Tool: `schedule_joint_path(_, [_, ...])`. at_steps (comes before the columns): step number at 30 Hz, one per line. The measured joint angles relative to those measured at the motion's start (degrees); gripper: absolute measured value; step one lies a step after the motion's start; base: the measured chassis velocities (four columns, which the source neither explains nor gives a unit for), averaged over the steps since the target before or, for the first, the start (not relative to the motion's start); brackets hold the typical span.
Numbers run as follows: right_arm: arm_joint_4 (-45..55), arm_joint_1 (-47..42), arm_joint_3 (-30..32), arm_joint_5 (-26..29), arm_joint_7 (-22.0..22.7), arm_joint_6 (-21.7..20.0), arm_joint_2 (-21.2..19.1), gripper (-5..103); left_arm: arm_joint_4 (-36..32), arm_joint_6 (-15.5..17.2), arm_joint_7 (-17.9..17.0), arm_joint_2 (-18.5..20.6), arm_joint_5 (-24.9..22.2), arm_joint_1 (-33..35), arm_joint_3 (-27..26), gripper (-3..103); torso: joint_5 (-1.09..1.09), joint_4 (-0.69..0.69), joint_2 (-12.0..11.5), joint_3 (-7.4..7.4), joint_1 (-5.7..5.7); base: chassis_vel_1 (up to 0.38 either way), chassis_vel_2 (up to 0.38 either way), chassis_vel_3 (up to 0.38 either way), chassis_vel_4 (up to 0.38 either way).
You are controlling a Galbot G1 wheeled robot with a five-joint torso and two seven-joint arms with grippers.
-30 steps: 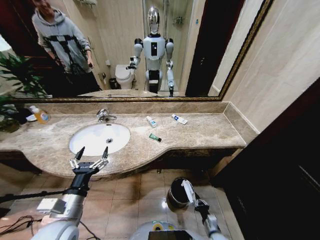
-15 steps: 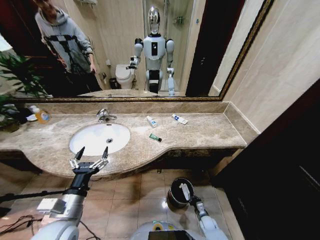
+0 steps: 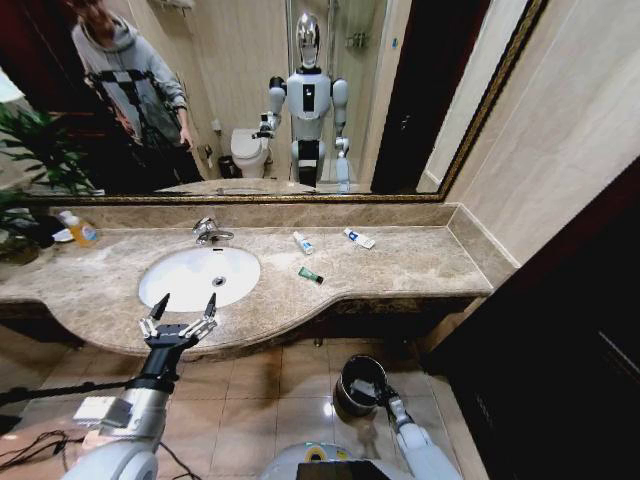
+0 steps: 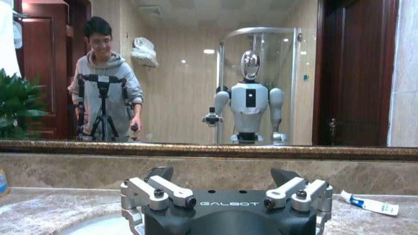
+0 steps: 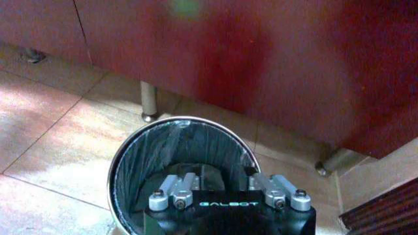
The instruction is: Pick up the trash from the sink and place it in the trash bin.
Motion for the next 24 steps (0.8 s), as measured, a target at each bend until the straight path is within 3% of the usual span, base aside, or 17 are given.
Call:
schedule_joint_path(2, [2.6, -1.2, 0.2, 0.1, -0.4, -0.1, 0.0, 48, 0.0, 0.0, 0.0, 0.0, 0.0, 0.0, 0.0, 100, 0.00, 0.00, 0.0, 0.00, 0.00, 0.000, 0.000, 0.000, 0.000])
schedule_joint_path(7, [5.9, -3.2, 0.8, 0.5, -1.0, -0.3, 0.1, 58, 0.0, 0.0, 0.0, 0.0, 0.0, 0.0, 0.0, 100, 0.00, 0.00, 0.0, 0.00, 0.00, 0.000, 0.000, 0.000, 0.000])
schedule_joint_path(11, [12.4, -6.9, 1.6, 4.0, -1.7, -2.1, -0.1, 80, 0.0, 0.0, 0.0, 0.0, 0.0, 0.0, 0.0, 100, 0.00, 0.00, 0.0, 0.00, 0.00, 0.000, 0.000, 0.000, 0.000])
schedule_joint_path(12, [12.4, -6.9, 1.6, 4.0, -1.7, -2.1, -0.1, 80, 0.0, 0.0, 0.0, 0.0, 0.0, 0.0, 0.0, 100, 0.00, 0.00, 0.0, 0.00, 0.00, 0.000, 0.000, 0.000, 0.000])
schedule_joint_path(14, [16.9, -9.7, 1.7, 5.8, -0.9, -2.7, -0.5, 90, 0.0, 0.0, 0.0, 0.0, 0.0, 0.0, 0.0, 100, 0.00, 0.00, 0.0, 0.00, 0.00, 0.000, 0.000, 0.000, 0.000])
schedule_joint_path(20, [28.0, -17.1, 2.3, 8.7, 0.1, -5.6, -1.0, 100, 0.0, 0.0, 0.0, 0.0, 0.0, 0.0, 0.0, 100, 0.00, -0.01, 0.0, -0.01, -0.01, 0.000, 0.000, 0.000, 0.000])
schedule_joint_path(24, [33.5, -20.9, 2.8, 6.8, 2.8, -7.8, -0.4, 100, 0.0, 0.0, 0.0, 0.0, 0.0, 0.0, 0.0, 100, 0.00, -0.01, 0.0, -0.01, -0.01, 0.000, 0.000, 0.000, 0.000])
